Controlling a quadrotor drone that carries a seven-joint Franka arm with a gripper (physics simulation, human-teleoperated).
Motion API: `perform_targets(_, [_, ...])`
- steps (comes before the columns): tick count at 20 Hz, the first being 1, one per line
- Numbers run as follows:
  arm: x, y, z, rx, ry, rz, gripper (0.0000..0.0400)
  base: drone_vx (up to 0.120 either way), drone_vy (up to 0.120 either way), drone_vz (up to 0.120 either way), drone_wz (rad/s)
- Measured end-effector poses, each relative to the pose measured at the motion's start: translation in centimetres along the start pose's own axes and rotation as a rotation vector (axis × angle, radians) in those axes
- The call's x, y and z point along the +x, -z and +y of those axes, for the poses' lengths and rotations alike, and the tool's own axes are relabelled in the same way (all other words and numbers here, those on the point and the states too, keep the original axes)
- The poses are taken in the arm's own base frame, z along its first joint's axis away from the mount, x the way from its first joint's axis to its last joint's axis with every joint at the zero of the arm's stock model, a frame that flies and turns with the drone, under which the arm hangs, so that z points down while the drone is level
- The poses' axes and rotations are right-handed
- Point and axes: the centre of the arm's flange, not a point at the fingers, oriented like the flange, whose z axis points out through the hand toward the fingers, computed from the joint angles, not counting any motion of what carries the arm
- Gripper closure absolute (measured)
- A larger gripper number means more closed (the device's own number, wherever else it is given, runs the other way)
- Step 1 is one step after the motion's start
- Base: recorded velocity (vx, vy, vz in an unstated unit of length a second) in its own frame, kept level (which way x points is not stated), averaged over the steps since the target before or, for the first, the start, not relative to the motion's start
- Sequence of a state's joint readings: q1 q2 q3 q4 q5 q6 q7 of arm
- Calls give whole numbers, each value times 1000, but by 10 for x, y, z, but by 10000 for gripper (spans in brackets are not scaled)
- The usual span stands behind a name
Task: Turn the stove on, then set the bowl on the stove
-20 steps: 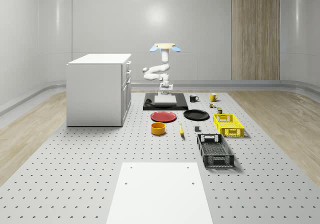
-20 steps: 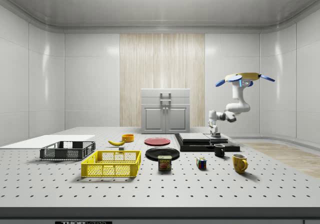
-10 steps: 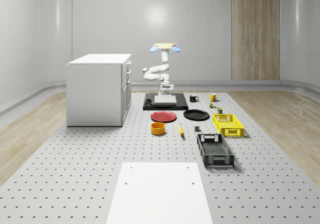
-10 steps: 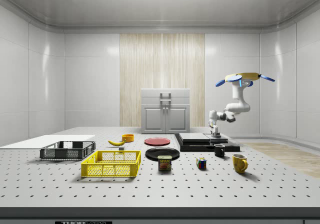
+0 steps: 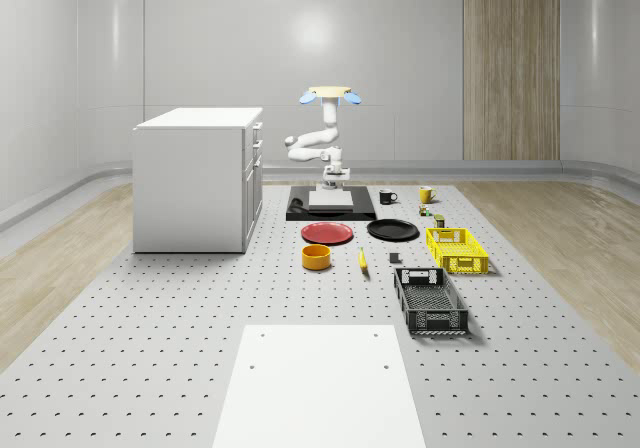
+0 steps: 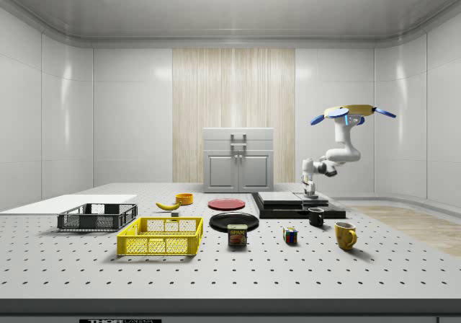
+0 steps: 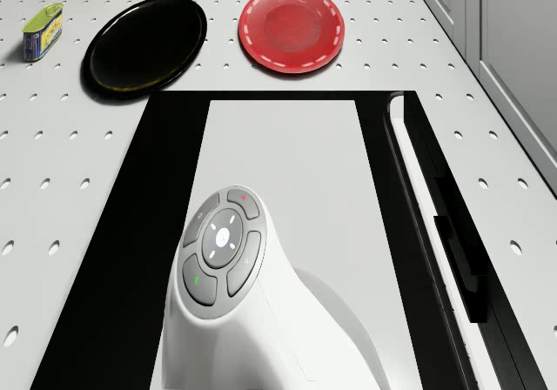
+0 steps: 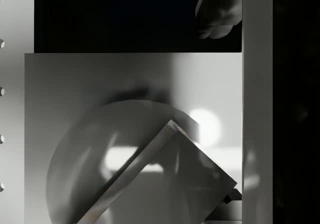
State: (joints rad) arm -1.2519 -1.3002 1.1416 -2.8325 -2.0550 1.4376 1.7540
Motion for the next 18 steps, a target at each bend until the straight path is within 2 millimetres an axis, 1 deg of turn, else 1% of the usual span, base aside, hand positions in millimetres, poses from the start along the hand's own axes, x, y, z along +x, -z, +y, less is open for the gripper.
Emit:
perform_targets(5, [-10, 0, -10, 0, 0, 0, 0, 0, 0, 0, 0])
perform_targets(12, [-30, 0, -30, 0, 0, 0, 0, 0, 0, 0, 0])
perform_targets(13, [-32, 0, -32, 0, 0, 0, 0, 40, 0, 0, 0])
perform_targets(18, [-38, 0, -38, 0, 0, 0, 0, 120, 0, 0, 0])
